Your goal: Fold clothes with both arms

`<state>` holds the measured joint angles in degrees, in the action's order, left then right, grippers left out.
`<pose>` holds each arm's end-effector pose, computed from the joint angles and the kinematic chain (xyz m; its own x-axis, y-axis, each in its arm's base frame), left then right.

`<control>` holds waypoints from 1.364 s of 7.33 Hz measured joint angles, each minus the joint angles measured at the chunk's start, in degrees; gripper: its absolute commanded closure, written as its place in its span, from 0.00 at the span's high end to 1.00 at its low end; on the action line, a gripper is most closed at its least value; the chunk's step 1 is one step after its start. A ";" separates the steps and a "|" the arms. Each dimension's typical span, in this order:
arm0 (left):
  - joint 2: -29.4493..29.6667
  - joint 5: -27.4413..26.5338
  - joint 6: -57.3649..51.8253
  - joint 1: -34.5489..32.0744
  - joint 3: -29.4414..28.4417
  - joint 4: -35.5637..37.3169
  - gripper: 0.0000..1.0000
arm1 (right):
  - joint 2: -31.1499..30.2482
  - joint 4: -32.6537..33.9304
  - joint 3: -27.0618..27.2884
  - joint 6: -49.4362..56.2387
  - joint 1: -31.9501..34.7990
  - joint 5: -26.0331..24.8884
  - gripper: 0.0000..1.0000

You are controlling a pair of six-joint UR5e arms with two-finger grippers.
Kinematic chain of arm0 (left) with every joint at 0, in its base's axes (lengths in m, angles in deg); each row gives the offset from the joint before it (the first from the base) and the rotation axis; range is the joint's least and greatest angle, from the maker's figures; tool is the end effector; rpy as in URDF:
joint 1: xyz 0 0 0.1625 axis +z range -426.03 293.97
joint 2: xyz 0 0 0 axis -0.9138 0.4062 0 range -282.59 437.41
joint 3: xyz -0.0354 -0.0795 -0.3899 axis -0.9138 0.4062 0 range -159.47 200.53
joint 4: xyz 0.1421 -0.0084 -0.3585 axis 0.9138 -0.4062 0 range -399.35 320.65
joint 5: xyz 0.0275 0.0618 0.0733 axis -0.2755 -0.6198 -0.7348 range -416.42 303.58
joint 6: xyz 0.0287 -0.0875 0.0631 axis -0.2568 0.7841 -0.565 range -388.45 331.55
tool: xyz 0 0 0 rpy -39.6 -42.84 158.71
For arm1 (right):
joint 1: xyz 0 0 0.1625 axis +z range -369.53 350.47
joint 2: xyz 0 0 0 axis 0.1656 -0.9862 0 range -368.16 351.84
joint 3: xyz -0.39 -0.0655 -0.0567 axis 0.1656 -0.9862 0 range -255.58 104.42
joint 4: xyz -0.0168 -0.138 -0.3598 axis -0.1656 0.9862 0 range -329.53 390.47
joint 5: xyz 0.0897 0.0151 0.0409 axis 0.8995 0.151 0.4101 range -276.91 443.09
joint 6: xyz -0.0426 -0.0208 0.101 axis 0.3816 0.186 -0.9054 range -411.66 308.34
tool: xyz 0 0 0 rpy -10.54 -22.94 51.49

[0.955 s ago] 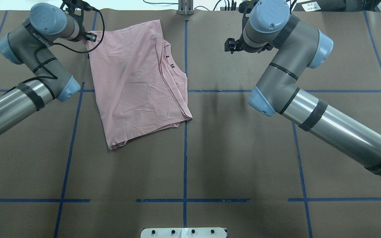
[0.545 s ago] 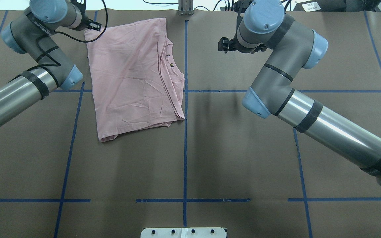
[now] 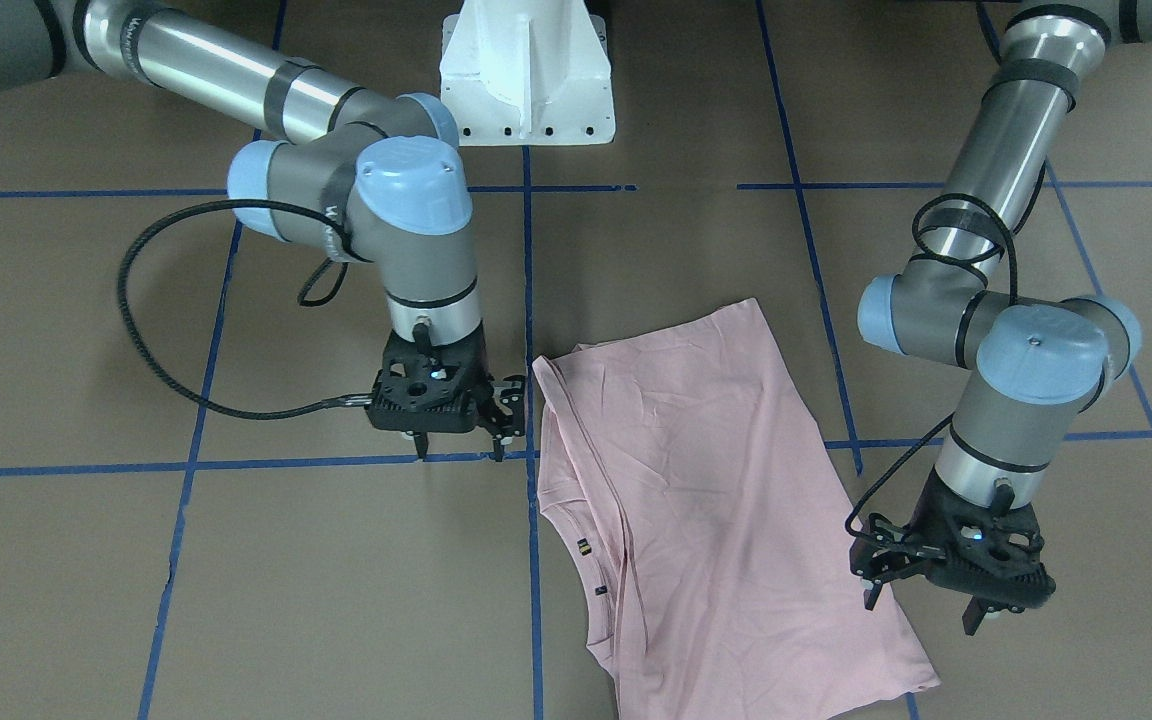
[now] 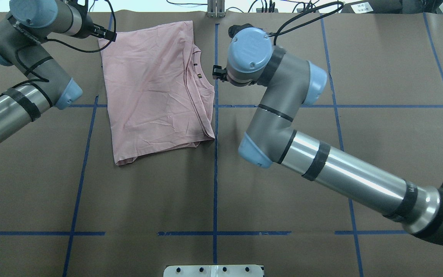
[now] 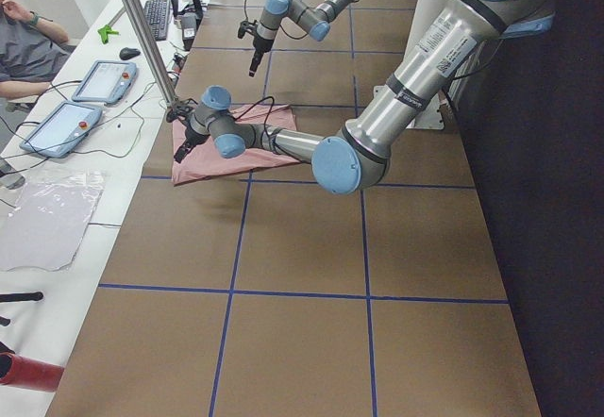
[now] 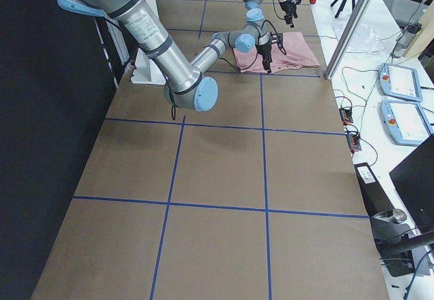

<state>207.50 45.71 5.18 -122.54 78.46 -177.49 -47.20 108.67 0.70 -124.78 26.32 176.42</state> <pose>0.3289 -0.6960 0.3956 0.7689 0.3132 -0.5574 0.1423 0.7662 0.6267 -0.5319 -0.5408 0.1928 0.6679 0.1249 0.7337 -0.3711 0.9104 0.1828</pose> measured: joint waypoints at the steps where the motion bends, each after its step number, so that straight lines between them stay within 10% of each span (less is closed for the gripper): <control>1: -0.19 0.04 0.20 -0.01 0.42 -0.06 1.00 | 2.75 0.09 -3.01 -1.73 -2.20 -1.65 0.70; 10: -1.98 0.00 0.65 0.48 2.76 -0.19 1.00 | 5.34 0.00 -8.68 -5.35 -9.26 -6.79 0.53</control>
<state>205.52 45.72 5.83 -122.06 81.22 -177.68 -41.86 108.67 -7.98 -130.13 17.06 169.63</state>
